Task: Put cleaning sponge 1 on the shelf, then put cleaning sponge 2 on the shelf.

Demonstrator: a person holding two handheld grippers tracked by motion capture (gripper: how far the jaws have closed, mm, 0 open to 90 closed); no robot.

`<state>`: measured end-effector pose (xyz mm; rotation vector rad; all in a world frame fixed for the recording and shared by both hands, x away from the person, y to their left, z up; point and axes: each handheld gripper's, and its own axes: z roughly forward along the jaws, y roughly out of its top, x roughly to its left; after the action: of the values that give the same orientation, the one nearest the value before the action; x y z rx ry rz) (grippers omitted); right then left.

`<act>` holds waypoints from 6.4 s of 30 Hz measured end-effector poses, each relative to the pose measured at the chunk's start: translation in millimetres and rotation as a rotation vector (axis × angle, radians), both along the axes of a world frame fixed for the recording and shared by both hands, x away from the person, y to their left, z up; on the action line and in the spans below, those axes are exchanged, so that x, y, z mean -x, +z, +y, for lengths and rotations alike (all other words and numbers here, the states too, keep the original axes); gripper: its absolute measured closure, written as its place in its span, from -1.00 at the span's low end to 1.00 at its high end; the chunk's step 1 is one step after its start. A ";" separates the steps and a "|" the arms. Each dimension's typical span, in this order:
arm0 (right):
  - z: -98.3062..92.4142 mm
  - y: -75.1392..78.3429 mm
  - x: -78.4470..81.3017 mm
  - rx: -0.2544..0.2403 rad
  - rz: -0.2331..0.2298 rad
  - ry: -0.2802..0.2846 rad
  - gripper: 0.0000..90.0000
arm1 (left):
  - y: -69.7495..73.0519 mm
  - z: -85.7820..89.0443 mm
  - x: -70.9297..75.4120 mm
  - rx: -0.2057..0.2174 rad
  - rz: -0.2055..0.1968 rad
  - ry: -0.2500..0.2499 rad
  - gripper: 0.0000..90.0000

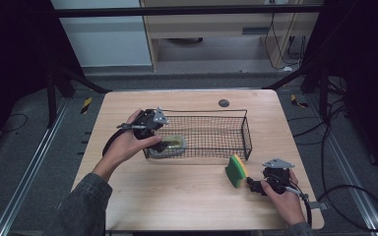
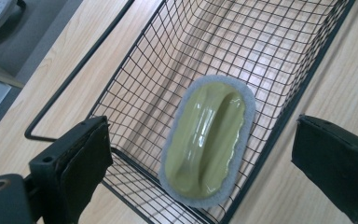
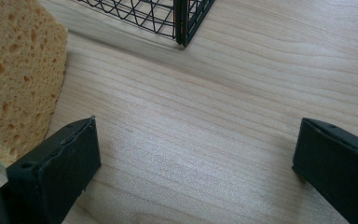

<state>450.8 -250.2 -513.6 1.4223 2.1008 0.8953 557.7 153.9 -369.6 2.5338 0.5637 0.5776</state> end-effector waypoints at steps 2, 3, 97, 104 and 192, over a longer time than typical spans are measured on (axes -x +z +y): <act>0.0 0.0 0.0 0.000 0.000 0.000 -0.98 | 1.3 -0.3 4.1 -0.004 -0.017 0.005 -0.91; 0.0 0.0 0.0 0.000 0.000 0.000 -0.98 | 2.7 0.0 7.2 -0.003 -0.026 0.015 -0.91; 88.7 107.5 -27.2 0.118 0.284 0.131 -0.14 | -137.4 115.3 80.4 0.327 0.065 0.508 -1.00; 89.1 99.7 -31.1 0.119 0.306 0.121 -0.09 | -137.5 115.5 80.1 0.329 0.064 0.509 -1.00; 55.1 202.0 -131.4 0.164 0.071 0.142 0.43 | -139.2 117.1 80.3 0.340 0.046 0.504 -1.00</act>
<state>582.2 -195.0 -311.6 1.2519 2.2943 0.7137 477.4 271.1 -508.8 2.0871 1.2230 0.5380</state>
